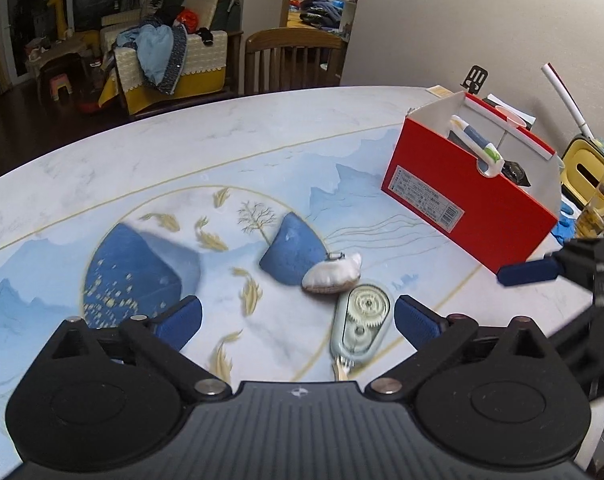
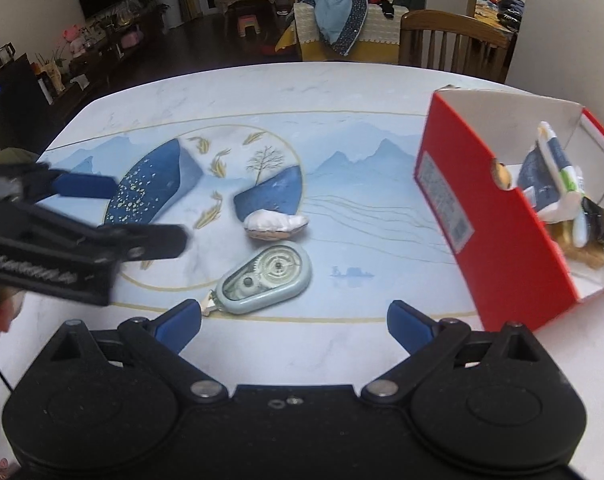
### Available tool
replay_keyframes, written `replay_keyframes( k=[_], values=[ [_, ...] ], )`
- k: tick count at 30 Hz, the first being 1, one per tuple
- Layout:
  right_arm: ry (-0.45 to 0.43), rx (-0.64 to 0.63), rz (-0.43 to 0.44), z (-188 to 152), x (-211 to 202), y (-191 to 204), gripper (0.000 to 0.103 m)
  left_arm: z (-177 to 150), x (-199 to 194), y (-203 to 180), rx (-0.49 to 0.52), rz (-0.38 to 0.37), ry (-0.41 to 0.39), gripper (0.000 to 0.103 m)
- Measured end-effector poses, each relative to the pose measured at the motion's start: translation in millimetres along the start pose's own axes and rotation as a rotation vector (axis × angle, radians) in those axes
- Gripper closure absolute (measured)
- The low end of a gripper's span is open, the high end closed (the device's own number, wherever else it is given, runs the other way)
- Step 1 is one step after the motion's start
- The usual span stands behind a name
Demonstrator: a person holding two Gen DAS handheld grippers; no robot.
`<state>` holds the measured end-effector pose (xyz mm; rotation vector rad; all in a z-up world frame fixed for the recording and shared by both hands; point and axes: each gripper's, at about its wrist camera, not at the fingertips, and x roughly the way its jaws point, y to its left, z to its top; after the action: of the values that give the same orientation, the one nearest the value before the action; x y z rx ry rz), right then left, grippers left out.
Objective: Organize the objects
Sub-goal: 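Withdraw both tools from the box toward the plush bunny and correction tape, then grasp the white plush bunny with the left tool while the right tool grasps the correction tape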
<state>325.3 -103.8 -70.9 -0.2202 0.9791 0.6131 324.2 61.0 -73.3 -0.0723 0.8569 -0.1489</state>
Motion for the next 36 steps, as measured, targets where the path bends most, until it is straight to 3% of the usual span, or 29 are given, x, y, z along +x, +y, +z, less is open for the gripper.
replay_keyframes(
  k=[8, 15, 23, 27, 31, 33, 36],
  values=[
    [-0.003, -0.042, 0.021, -3, 26, 20, 0.004, 25, 47, -15, 0.058, -0.013, 0.056, 0.000],
    [-0.008, -0.067, 0.002, -2, 48, 33, 0.006, 33, 91, -25, 0.100, -0.031, 0.151, 0.000],
    [-0.022, -0.091, -0.015, 1, 63, 40, 0.008, 33, 113, -15, 0.098, -0.037, 0.185, 0.001],
    [-0.019, -0.090, -0.011, 2, 68, 41, 0.015, 32, 117, -10, 0.091, -0.052, 0.195, 0.002],
    [-0.025, -0.096, -0.023, 1, 72, 41, 0.015, 32, 118, -4, 0.073, -0.083, 0.193, 0.011],
    [-0.029, -0.089, -0.029, 0, 73, 40, 0.019, 34, 118, -1, 0.051, -0.099, 0.185, 0.029],
    [-0.023, -0.065, -0.024, 0, 74, 35, 0.023, 36, 117, -1, 0.060, -0.093, 0.178, 0.046]
  ],
)
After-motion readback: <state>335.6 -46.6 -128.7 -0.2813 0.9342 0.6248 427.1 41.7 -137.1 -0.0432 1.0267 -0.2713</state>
